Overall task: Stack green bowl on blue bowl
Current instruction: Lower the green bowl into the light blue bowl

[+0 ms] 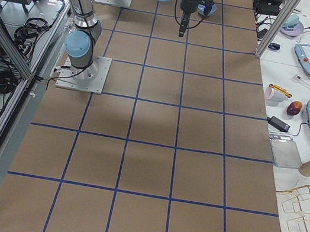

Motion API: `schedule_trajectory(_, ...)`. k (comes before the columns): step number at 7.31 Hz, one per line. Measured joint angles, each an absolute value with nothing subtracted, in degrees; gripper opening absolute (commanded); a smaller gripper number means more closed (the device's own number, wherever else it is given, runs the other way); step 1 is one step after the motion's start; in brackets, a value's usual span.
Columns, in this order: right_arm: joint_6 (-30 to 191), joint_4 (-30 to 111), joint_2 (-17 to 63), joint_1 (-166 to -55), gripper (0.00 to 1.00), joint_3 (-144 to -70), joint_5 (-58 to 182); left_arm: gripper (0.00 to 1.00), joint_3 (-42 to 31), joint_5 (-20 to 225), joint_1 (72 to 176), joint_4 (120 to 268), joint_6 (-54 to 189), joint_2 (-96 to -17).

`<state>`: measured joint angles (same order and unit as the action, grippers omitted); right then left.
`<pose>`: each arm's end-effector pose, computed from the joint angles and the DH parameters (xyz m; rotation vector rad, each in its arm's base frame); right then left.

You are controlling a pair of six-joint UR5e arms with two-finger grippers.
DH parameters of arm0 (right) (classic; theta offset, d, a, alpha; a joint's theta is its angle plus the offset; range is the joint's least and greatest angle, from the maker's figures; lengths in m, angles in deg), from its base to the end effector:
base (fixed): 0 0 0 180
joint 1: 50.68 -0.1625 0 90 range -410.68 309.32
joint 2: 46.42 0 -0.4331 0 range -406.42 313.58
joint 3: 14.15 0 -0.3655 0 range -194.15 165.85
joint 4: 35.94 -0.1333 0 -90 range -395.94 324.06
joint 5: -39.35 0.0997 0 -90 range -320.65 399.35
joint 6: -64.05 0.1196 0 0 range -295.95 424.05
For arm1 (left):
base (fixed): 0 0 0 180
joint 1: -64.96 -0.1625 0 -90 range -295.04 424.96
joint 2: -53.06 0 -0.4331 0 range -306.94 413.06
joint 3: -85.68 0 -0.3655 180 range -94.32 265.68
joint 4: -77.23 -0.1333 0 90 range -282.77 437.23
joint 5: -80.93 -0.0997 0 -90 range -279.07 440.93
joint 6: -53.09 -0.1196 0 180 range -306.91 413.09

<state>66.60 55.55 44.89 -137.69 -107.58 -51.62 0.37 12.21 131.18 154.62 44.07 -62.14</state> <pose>0.1074 -0.4600 0.4613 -0.1509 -3.1210 -0.0173 0.0843 -0.6296 0.3022 0.3882 -2.7196 -0.0363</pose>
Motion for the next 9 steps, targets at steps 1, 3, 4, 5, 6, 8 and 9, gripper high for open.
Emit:
schedule_trajectory(1,66.6,55.6,44.9,-137.7,1.0,-107.6,-51.6,0.0,0.1,12.5,131.4,154.1,44.2,-62.9)
schedule_trajectory(3,66.6,55.6,44.9,-137.7,1.0,-107.6,-51.6,0.0,-1.8,12.6,131.7,151.4,44.3,-63.7)
schedule_trajectory(4,66.6,55.6,44.9,-137.7,1.0,-107.6,-51.6,0.0,-3.5,12.5,132.0,149.0,44.2,-63.8)
schedule_trajectory(5,66.6,55.6,44.9,-137.7,1.0,-107.6,-51.6,0.0,-4.7,12.3,132.1,147.1,44.0,-63.8)
schedule_trajectory(6,66.6,55.6,44.9,-137.7,1.0,-107.6,-51.6,0.0,-5.3,12.2,132.2,146.3,43.9,-63.9)
schedule_trajectory(8,66.6,55.6,44.9,-137.7,1.0,-107.6,-51.6,0.0,-6.0,12.2,132.4,145.8,43.8,-63.9)
schedule_trajectory(9,66.6,55.6,44.9,-137.7,1.0,-107.6,-51.6,0.0,-6.3,11.9,132.5,145.7,43.8,-63.8)
